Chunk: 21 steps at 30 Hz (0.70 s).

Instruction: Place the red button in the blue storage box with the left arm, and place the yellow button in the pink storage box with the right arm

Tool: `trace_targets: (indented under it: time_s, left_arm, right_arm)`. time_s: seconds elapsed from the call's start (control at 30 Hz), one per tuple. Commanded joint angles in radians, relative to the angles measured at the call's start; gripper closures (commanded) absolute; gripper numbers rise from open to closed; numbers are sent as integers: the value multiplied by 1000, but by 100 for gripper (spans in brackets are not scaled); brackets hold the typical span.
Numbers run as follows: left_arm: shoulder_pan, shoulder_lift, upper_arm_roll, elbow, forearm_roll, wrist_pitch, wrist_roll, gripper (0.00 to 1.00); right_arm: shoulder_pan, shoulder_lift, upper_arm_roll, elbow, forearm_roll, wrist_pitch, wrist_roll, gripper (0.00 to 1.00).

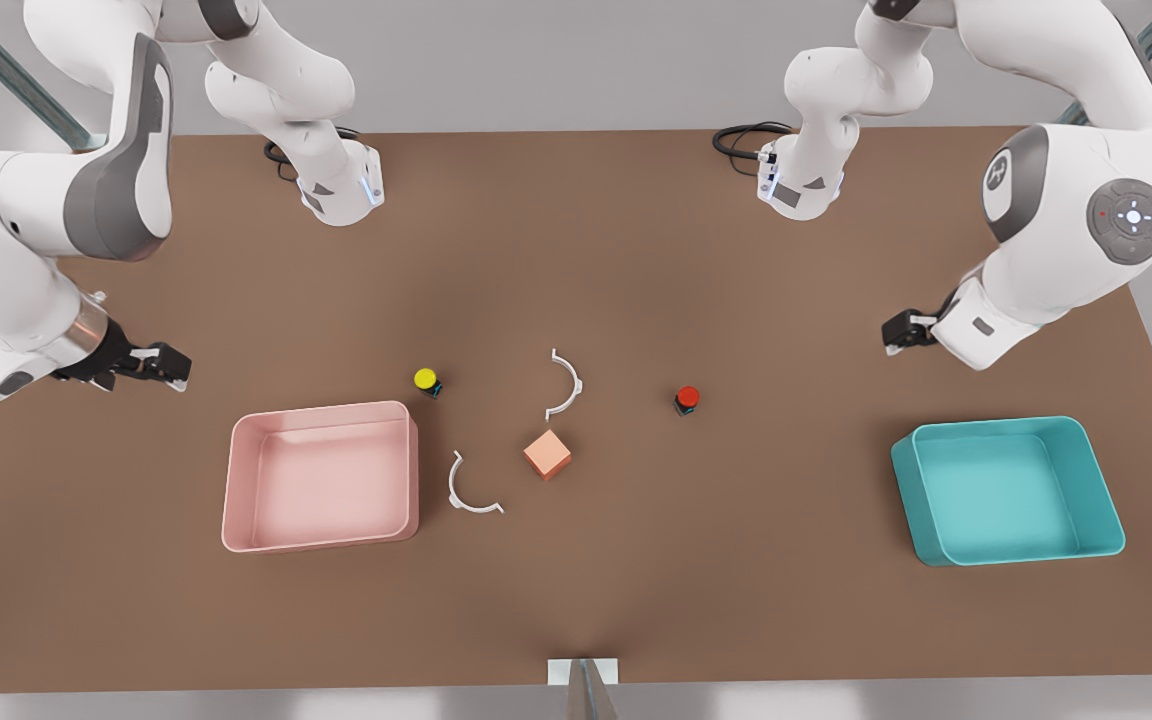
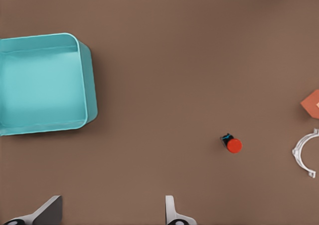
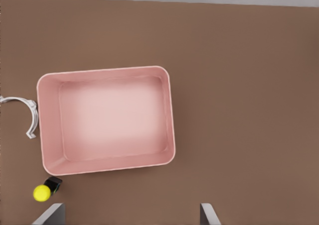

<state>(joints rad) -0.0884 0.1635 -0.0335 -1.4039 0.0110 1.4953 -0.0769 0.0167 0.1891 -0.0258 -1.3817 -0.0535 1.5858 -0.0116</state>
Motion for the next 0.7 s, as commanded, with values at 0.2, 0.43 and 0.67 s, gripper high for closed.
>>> trace_targets:
  time_s: [0.2, 0.43, 0.67]
  left_arm:
    - [-295, 117, -19, -134, -19, 180, 71, 0]
    - [-356, 106, -17, -572, -16, 799, 57, 0]
    - [-390, 246, -19, -599, -20, 1036, 16, 0]
  right_arm:
    - [6, 75, 3, -8, 9, -7, -11, 0]
    - [-4, 124, 3, -5, 7, 8, -13, 0]
    - [-3, 226, 52, -5, 119, 112, -8, 0]
